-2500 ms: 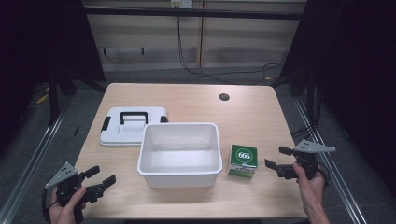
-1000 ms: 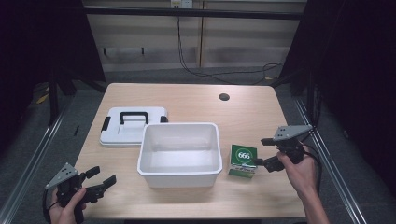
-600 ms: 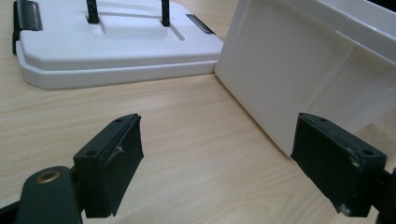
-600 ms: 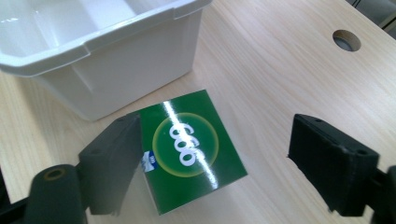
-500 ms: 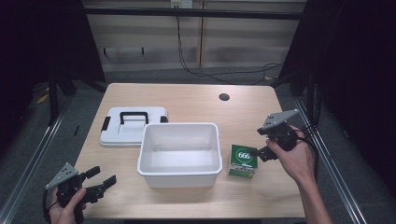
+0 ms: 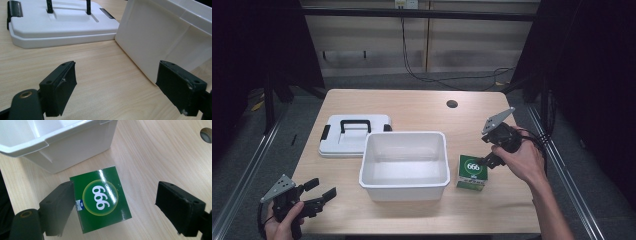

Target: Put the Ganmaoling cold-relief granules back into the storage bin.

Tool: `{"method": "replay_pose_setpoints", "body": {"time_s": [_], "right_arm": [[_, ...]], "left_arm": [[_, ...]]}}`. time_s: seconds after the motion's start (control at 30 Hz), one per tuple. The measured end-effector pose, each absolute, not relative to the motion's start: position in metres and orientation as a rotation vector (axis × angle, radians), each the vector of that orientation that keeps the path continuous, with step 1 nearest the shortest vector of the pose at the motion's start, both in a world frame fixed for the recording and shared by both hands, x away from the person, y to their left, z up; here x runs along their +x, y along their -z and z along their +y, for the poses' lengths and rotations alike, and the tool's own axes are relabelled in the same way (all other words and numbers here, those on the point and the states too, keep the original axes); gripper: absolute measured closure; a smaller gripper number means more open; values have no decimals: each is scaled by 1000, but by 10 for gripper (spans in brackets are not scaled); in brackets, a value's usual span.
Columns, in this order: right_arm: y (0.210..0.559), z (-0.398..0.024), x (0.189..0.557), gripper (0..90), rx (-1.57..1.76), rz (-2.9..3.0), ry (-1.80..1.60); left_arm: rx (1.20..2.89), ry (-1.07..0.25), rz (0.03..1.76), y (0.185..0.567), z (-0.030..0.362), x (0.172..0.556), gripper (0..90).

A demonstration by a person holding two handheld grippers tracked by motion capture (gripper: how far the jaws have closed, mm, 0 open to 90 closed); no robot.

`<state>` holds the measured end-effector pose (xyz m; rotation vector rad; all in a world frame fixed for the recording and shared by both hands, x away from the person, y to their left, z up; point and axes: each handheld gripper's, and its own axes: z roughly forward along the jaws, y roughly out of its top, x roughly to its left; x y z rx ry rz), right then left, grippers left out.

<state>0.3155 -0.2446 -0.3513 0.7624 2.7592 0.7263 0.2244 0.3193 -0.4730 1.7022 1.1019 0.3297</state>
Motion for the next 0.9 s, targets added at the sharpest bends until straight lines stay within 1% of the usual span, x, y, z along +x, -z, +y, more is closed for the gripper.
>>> {"method": "replay_pose_setpoints", "body": {"time_s": [0.13, 0.3, 0.7, 0.9], "right_arm": [[346, -242, 318, 150, 737, 2784, -738], [347, -230, 323, 136, 640, 2838, -604], [368, -211, 337, 119, 539, 3016, -369], [377, -206, 339, 116, 498, 3065, -330]], "left_arm": [[1703, -326, 1100, 473, 319, 224, 159], [1701, -326, 1103, 473, 319, 224, 159], [1706, -327, 1097, 473, 319, 224, 159], [1702, -325, 1099, 473, 319, 224, 159]]}}
